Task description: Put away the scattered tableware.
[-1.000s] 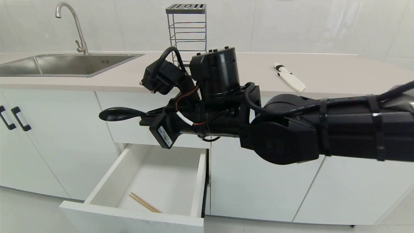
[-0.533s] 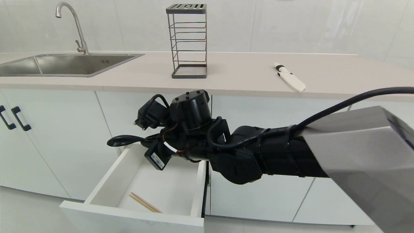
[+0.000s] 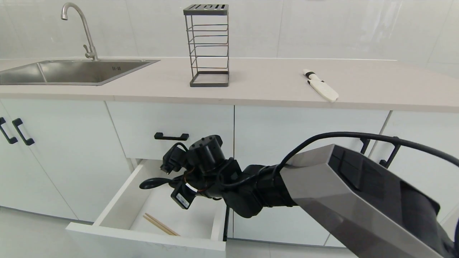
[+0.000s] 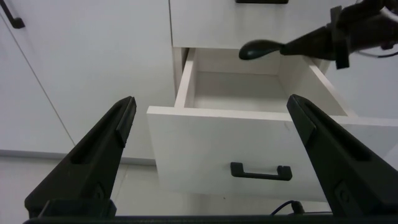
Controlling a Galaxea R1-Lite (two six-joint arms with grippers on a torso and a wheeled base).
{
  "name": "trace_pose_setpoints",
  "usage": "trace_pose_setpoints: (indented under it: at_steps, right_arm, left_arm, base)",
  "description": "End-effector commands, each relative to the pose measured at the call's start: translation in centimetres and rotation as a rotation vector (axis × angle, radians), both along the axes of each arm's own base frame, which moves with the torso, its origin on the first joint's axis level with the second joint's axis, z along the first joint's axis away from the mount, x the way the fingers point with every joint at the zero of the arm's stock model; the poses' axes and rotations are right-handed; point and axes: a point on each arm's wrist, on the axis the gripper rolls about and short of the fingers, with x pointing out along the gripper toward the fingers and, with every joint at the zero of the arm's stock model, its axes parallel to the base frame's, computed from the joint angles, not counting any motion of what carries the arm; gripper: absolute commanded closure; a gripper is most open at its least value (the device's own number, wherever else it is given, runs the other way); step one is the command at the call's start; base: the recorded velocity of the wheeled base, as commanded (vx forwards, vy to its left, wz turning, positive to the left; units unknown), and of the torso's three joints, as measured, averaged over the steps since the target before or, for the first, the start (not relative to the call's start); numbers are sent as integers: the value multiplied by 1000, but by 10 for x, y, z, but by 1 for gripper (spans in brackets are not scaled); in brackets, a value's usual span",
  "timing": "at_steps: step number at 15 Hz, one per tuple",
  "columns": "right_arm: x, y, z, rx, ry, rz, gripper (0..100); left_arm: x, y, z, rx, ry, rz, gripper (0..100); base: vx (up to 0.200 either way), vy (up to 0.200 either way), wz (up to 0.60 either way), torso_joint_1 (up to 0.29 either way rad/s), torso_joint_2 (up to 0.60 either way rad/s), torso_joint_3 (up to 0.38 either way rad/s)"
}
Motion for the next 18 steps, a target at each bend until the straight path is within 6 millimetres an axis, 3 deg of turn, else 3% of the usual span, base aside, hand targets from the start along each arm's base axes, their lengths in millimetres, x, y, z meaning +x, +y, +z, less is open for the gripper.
trace_pose_setpoints:
  at_steps: [1,5,12,13,18]
  right_arm:
    - [4,0,-30,-40,31,-5,100]
    - [7,3,-61,-51,40,-8,100]
    - [11,2,-83,-71,71,-23,100]
    - [11,2,-83,-71,70,-24,0]
    - [23,-2,-68,-32,33,-56,0]
  left_arm:
    - [0,0,0,0,2,0,0]
    - [0,0,0,0,2,0,0]
    - [0,0,0,0,2,0,0]
    - [0,0,0,0,2,0,0]
    - [0,0,0,0,3,0,0]
  base:
    - [0,0,0,0,0,0]
    - [0,0,0,0,0,0]
    - [0,0,0,0,0,0]
    - [0,0,0,0,0,0]
    - [0,0,0,0,0,0]
